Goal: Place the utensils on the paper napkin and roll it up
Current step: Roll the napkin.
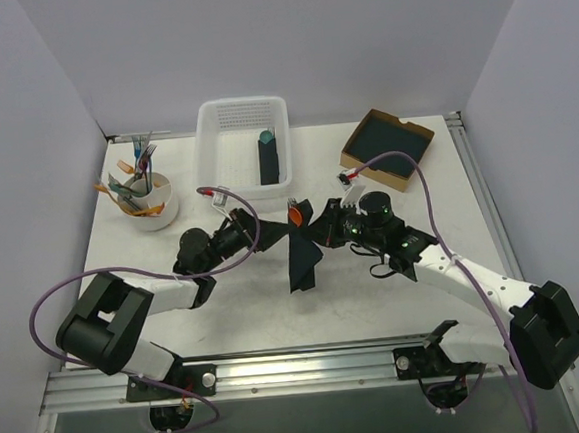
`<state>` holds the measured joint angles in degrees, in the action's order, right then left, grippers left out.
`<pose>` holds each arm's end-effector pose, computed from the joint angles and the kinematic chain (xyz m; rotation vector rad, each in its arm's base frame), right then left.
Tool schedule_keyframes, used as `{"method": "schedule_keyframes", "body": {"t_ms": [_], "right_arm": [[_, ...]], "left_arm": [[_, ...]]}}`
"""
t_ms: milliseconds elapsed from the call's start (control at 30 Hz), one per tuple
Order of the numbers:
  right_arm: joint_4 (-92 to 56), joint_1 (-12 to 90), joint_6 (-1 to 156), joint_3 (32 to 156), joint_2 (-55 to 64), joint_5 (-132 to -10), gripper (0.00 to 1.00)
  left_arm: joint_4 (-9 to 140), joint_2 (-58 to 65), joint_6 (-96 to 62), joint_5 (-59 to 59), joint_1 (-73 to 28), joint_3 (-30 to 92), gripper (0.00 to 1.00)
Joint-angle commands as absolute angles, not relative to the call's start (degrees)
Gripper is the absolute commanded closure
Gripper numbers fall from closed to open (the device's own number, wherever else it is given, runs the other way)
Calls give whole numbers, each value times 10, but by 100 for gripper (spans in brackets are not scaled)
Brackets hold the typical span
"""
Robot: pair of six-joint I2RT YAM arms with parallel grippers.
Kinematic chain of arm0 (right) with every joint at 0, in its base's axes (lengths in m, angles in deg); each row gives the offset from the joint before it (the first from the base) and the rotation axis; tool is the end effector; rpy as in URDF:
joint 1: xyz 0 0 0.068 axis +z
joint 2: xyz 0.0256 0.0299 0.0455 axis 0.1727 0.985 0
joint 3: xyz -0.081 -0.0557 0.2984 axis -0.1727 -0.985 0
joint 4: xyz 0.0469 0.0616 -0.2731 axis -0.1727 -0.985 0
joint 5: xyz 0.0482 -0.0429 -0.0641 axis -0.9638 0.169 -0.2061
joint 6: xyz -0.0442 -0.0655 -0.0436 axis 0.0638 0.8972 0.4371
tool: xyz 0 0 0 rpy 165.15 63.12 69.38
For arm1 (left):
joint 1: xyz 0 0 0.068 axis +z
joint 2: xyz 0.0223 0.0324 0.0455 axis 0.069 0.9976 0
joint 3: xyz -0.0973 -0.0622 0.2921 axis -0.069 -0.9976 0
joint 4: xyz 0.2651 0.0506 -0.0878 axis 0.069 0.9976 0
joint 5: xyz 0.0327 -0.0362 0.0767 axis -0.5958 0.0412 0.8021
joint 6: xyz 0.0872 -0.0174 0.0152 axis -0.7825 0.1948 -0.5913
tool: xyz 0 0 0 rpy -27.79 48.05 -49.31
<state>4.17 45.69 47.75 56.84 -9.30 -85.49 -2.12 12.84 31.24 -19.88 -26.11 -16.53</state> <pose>0.2374 0.2080 0.2985 -0.3017 1.8414 1.2345 0.2598 -0.1941 0.2382 0.0408 1.6439 -1.5941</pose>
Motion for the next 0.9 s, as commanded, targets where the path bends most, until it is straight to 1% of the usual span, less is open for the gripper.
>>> {"method": "schedule_keyframes", "body": {"t_ms": [0, 233, 433, 667, 867], "right_arm": [[44, 463, 475, 604, -117, -870, 100], [39, 471, 472, 616, -122, -873, 100], [42, 474, 467, 622, -124, -878, 100], [46, 478, 464, 622, -126, -886, 100], [55, 478, 456, 623, -129, -897, 100]], "left_arm": [[27, 113, 295, -212, -265, -146, 12], [39, 108, 302, -218, -265, -137, 11], [-8, 109, 348, -242, -265, -131, 11], [-29, 105, 371, -259, -270, -133, 12], [-70, 128, 392, -273, -272, -130, 12]]}}
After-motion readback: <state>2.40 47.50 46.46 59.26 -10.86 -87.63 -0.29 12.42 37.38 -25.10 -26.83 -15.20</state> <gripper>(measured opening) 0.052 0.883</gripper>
